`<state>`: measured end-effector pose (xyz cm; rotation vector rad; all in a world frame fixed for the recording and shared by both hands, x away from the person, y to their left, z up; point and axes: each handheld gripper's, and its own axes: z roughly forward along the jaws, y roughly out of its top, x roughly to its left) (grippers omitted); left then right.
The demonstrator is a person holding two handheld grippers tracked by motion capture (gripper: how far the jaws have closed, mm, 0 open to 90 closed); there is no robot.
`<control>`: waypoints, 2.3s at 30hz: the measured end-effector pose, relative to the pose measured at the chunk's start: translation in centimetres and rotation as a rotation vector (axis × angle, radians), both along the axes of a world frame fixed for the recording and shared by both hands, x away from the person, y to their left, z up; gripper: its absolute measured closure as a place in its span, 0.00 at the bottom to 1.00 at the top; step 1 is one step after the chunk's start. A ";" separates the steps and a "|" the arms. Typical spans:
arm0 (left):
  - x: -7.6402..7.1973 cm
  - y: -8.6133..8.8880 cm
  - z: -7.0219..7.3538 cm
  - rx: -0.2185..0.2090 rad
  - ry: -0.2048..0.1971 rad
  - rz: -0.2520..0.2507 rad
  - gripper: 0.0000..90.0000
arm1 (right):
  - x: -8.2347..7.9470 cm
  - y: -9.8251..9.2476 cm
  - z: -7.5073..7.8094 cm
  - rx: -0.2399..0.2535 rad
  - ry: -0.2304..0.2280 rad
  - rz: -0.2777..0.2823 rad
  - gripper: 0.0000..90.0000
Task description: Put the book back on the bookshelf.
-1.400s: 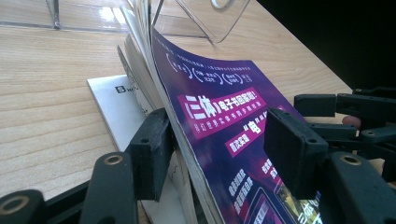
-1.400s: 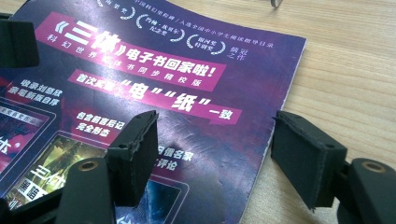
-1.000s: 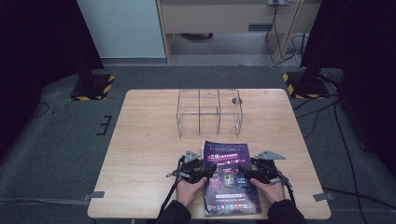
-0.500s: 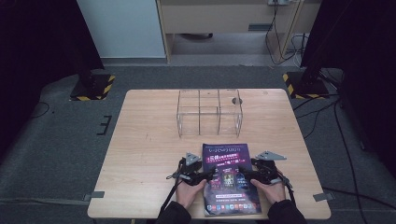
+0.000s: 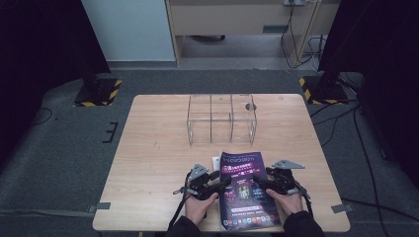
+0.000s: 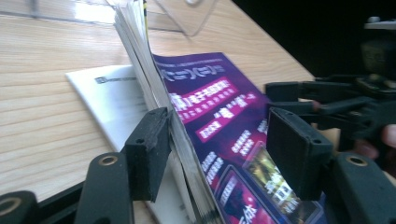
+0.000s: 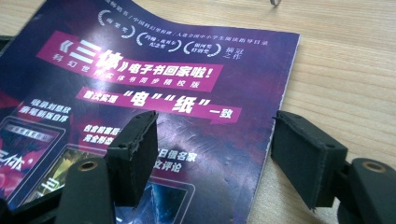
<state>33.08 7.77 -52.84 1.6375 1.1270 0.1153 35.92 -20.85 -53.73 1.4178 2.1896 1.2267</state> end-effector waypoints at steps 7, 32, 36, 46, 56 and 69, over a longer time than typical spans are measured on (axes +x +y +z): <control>0.6 0.0 -0.3 0.010 0.026 -0.020 0.38 | 0.0 0.0 0.0 -0.002 -0.002 0.000 0.35; 0.4 -1.3 0.6 0.142 -0.030 0.009 0.42 | -0.1 -0.1 0.0 -0.016 -0.007 -0.004 0.38; 0.4 -2.0 1.1 0.182 -0.055 -0.005 0.42 | -0.1 -0.1 0.0 -0.015 -0.007 -0.004 0.38; 0.4 -1.9 1.4 0.167 -0.061 -0.001 0.51 | -0.1 -0.1 0.0 -0.017 -0.007 -0.005 0.38; 0.0 -2.4 1.9 0.253 -0.099 0.010 0.59 | -0.1 -0.1 0.0 -0.011 -0.005 -0.004 0.38; -0.8 -2.4 2.4 0.255 -0.143 0.003 0.60 | -0.2 -0.1 0.0 -0.007 -0.004 0.011 0.38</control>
